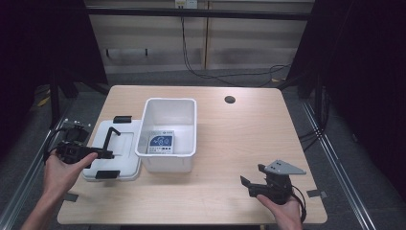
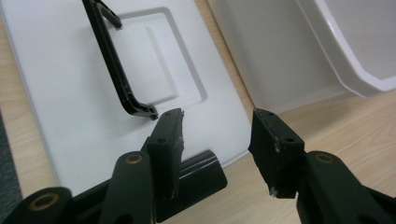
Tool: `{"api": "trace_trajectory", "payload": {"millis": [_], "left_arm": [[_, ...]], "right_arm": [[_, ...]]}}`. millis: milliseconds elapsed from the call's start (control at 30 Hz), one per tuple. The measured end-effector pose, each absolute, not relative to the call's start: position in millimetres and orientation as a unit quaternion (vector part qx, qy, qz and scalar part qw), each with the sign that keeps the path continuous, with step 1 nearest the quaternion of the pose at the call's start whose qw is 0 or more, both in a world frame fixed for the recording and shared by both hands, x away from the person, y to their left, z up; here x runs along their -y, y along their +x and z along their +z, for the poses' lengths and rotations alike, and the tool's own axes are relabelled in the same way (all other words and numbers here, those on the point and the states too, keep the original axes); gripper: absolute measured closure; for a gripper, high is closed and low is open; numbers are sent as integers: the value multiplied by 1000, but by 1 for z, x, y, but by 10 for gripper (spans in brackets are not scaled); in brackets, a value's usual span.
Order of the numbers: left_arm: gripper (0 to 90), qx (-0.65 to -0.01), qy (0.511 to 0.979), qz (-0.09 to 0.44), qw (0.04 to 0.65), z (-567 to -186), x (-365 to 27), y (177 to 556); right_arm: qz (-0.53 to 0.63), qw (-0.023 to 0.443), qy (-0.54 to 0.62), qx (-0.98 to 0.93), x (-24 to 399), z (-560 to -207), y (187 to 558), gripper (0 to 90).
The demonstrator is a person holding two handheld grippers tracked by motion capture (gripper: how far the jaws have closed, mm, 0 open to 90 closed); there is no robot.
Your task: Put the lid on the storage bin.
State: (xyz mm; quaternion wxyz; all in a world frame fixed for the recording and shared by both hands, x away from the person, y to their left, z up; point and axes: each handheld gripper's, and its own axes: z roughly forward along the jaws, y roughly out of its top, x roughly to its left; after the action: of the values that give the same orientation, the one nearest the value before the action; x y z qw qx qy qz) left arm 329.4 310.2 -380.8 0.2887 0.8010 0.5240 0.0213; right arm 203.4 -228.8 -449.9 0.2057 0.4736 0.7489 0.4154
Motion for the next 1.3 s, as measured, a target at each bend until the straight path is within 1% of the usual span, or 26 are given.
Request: {"api": "trace_trajectory", "payload": {"millis": [333, 567, 733, 767, 867, 1067, 1300], "left_arm": [[562, -546, 795, 16, 263, -375, -310, 349], [571, -565, 796, 20, 217, -378, -309, 366], [578, -580, 788, 11, 207, -382, -312, 380], [591, -581, 787, 8, 205, -383, -311, 382], [592, -585, 787, 9, 194, -386, -308, 388], [615, -601, 784, 9, 156, -391, -301, 402], [646, -622, 772, 9, 130, -398, -304, 419]], "right_arm": [[412, 204, 470, -754, 226, -450, 202, 210], [409, 202, 469, -756, 225, -450, 202, 210], [408, 201, 464, -760, 225, -451, 203, 210], [407, 199, 466, -760, 225, -451, 203, 210], [407, 196, 465, -761, 224, -451, 203, 210], [405, 193, 463, -764, 223, -452, 203, 210], [405, 189, 463, -765, 223, -452, 203, 210]]}}
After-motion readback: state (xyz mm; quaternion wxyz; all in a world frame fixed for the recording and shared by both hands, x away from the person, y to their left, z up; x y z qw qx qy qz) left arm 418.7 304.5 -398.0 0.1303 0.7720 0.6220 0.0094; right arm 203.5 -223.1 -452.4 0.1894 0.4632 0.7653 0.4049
